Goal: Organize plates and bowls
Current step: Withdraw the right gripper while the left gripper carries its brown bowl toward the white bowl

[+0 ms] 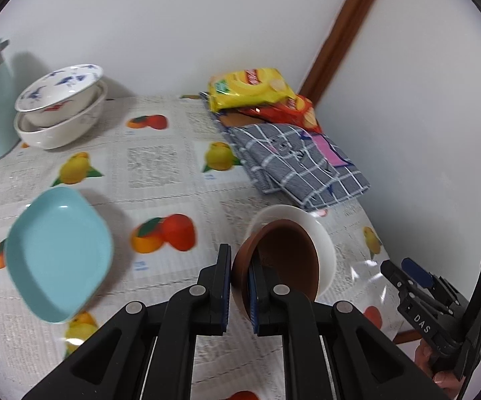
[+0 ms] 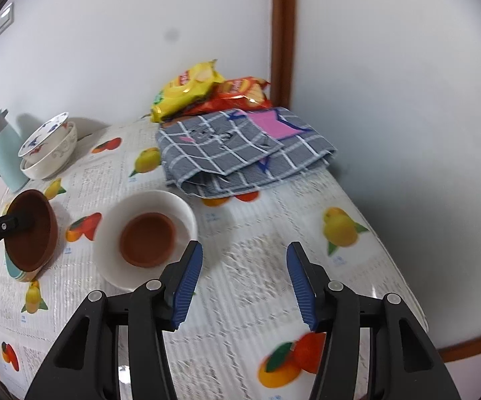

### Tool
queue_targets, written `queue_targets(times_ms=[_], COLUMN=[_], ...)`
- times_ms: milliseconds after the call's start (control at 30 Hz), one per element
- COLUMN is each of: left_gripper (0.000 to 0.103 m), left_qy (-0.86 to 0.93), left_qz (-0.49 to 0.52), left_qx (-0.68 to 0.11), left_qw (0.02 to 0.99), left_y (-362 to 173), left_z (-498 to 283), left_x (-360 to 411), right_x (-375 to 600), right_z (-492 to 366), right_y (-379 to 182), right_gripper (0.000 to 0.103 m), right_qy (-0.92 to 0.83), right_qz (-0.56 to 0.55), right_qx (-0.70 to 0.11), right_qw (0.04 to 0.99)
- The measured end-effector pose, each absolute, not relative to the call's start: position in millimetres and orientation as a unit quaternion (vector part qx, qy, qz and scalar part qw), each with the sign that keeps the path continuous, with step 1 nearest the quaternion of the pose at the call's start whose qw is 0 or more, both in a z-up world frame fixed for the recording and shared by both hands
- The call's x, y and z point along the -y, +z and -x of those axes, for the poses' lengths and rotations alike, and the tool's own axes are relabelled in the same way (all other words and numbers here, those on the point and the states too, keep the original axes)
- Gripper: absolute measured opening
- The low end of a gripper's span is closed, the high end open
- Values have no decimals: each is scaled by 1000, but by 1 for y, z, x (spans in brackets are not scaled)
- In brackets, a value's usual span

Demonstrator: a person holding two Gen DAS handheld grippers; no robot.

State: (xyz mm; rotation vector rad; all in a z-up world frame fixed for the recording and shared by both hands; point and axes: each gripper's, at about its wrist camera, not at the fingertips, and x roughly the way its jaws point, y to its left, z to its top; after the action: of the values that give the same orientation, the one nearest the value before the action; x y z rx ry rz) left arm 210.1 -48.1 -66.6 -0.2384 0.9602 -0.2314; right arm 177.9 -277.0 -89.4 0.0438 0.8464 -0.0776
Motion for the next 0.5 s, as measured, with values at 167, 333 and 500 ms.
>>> queue_targets(times_ms=[167,333,500], left_gripper=[9,9,9], left_qy=[-119,-117,-116], left_qz=[108,107,102], left_qx=[-471,-481,-487], left_qw=[867,862,859], left_y=[-76,-87,-99], left_z=[-220,-235,-251], left_x=[67,77,86], right_x=[297,312,321], right_z=[-166,-160,-160], right_y=[-100,-117,-132], right_gripper=[52,52,52], right_qy=[-52,-63,-67], right_qz=[-27,-38,-49], right_qx=[-418,-433,-448], right_qw=[907,898,890])
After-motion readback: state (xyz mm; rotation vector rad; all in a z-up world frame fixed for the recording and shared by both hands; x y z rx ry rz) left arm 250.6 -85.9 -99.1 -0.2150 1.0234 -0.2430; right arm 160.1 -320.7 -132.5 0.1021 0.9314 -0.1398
